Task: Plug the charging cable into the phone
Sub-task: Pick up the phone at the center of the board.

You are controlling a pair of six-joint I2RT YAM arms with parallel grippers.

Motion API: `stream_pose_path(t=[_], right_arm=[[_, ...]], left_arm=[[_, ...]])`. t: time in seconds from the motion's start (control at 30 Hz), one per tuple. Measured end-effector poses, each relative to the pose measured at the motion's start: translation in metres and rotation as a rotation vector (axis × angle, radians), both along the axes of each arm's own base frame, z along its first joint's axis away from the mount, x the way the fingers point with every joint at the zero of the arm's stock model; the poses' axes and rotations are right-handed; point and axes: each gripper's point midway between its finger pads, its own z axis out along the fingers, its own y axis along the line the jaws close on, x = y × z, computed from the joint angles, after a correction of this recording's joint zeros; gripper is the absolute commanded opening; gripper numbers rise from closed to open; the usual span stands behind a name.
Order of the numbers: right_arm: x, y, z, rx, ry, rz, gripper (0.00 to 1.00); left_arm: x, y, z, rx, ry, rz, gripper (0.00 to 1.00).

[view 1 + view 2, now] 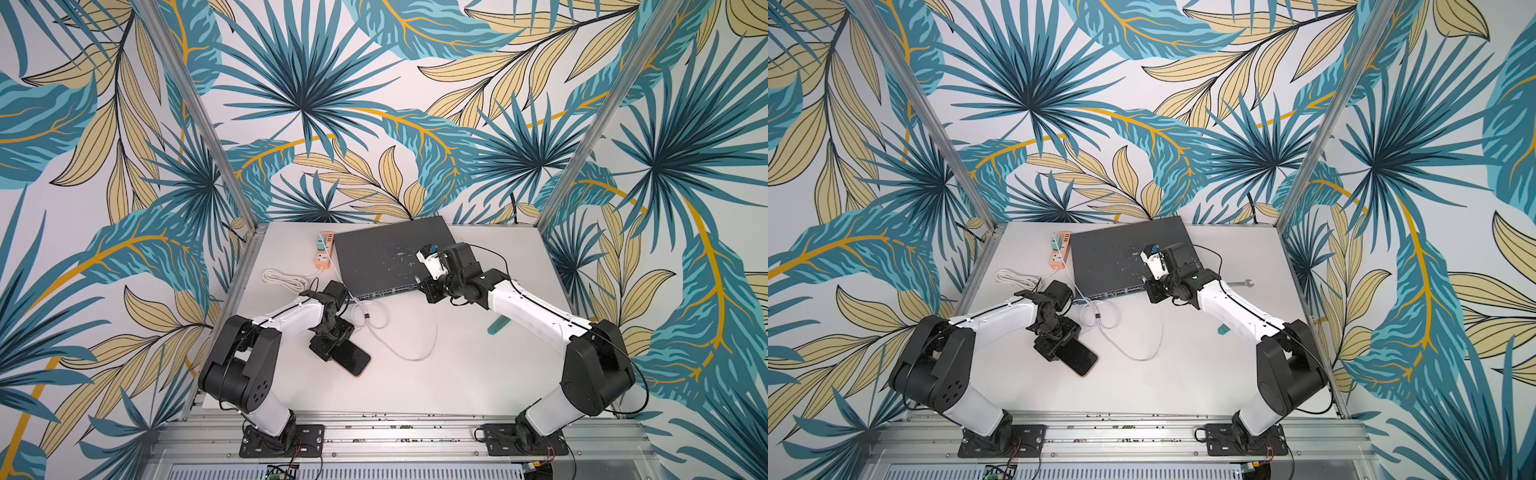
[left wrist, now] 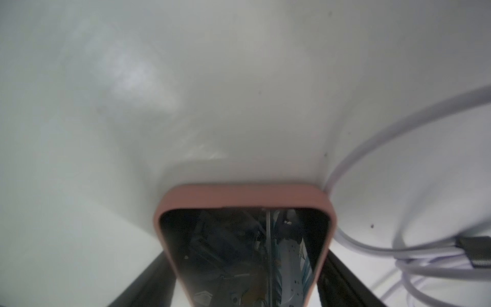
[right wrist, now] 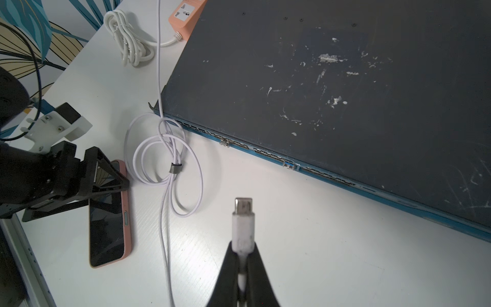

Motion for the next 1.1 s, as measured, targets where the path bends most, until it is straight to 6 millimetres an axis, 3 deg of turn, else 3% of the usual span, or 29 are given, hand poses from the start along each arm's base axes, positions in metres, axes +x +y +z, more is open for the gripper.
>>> stream_pose_path(t=[0.2, 0.7, 0.8, 0.9, 1.1], right_arm=[[-0.003, -0.002, -0.007, -0.011, 0.014, 0.0, 0.0], [-0.009, -0.007, -0.009, -0.013, 0.015, -0.001, 0.0], [-0.011, -0.009, -0.007, -0.011, 0.01, -0.003, 0.0], [-0.012, -0.011, -0.007, -0.014, 0.008, -0.006, 0.0], [-0.011, -0.011, -0.007, -0.017, 0.007, -0.009, 0.0]], left_arm=[[0.0, -0.001, 0.0, -0.003, 0.001, 0.001, 1.0], [-0.008, -0.005, -0.003, 0.026, 0.007, -0.006, 0.88], [-0.009, -0.007, -0.003, 0.023, 0.012, -0.002, 0.76], [-0.01, -0.009, -0.004, 0.016, 0.016, 0.005, 0.5], [-0.013, -0.008, -0.005, 0.017, 0.02, 0.005, 0.13]])
